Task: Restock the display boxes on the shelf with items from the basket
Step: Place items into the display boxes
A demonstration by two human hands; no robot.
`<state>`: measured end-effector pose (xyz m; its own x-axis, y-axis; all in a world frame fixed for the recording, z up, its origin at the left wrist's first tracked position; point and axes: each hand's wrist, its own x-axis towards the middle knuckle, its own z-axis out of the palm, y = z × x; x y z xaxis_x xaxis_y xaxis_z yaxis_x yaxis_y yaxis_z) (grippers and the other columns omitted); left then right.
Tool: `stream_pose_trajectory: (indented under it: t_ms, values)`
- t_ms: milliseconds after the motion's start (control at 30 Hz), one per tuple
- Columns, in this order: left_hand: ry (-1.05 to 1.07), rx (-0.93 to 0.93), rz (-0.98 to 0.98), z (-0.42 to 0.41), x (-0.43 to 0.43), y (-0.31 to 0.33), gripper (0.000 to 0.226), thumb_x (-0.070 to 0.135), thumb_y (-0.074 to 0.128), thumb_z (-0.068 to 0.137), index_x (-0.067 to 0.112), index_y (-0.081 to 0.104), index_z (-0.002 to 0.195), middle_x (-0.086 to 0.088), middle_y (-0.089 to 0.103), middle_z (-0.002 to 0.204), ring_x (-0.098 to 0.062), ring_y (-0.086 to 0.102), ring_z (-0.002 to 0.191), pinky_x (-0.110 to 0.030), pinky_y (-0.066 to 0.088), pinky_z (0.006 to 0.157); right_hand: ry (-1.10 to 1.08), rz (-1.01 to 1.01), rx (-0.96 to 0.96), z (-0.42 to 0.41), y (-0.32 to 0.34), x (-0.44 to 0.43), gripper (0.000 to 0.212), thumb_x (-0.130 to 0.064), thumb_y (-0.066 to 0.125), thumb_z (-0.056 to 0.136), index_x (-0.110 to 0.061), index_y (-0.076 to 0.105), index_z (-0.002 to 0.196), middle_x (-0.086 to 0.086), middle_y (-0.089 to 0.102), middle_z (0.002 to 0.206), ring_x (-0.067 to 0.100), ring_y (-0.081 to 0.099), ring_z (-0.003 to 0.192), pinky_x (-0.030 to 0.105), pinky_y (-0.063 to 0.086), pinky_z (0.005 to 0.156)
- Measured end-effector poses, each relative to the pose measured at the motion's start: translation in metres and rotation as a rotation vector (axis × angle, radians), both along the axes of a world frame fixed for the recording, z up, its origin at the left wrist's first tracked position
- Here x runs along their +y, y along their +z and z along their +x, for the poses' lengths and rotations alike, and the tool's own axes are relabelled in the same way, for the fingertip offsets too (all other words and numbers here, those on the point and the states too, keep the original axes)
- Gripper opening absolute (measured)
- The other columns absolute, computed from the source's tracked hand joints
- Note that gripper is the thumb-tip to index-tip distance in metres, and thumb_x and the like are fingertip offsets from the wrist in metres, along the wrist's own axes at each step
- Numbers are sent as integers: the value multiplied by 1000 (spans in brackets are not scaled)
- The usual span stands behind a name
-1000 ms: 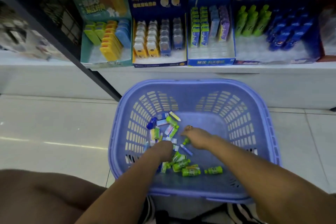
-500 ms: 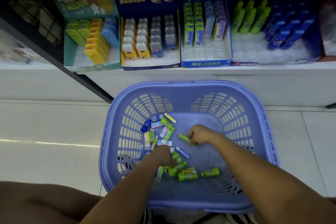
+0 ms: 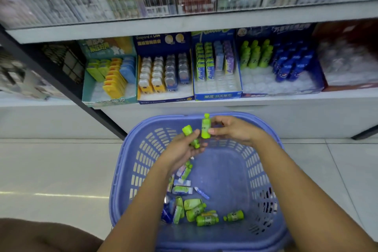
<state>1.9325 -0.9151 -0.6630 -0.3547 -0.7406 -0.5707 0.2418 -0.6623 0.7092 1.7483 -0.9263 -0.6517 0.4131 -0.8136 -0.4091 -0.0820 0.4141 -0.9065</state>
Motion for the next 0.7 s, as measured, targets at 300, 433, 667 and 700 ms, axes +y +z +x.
stream_pose_trajectory:
  t_ms: [300, 433, 667, 700]
  values:
    - [35, -351, -496, -31, -2, 59, 9, 8, 65, 87, 11, 68, 95, 7, 54, 55, -3, 46, 49, -15, 44, 51, -221, -169, -62, -20, 65, -3, 21, 0, 57, 89, -1, 60, 109, 8, 63, 83, 12, 60, 68, 18, 52, 65]
    - [54, -525, -688, -44, -2, 72, 16, 14, 67, 87, 9, 65, 102, 2, 52, 58, -1, 45, 46, -13, 41, 50, -399, -201, 37, -23, 85, -8, 13, -8, 69, 81, -4, 67, 94, 11, 67, 76, 9, 62, 56, 18, 55, 60]
    - [125, -475, -701, -60, -5, 81, 3, 16, 61, 91, 15, 62, 93, -1, 60, 66, -1, 50, 49, -15, 45, 51, -678, -432, 194, -40, 99, -15, 11, -9, 76, 76, -14, 68, 82, 1, 68, 74, 8, 63, 66, 25, 53, 74]
    - [127, -444, -672, -60, -5, 82, 7, 20, 59, 93, 15, 61, 89, 0, 62, 67, -3, 51, 49, -17, 46, 51, -746, -510, 266, -50, 101, -19, 14, -9, 76, 76, -12, 69, 88, -2, 67, 74, 4, 63, 67, 22, 52, 75]
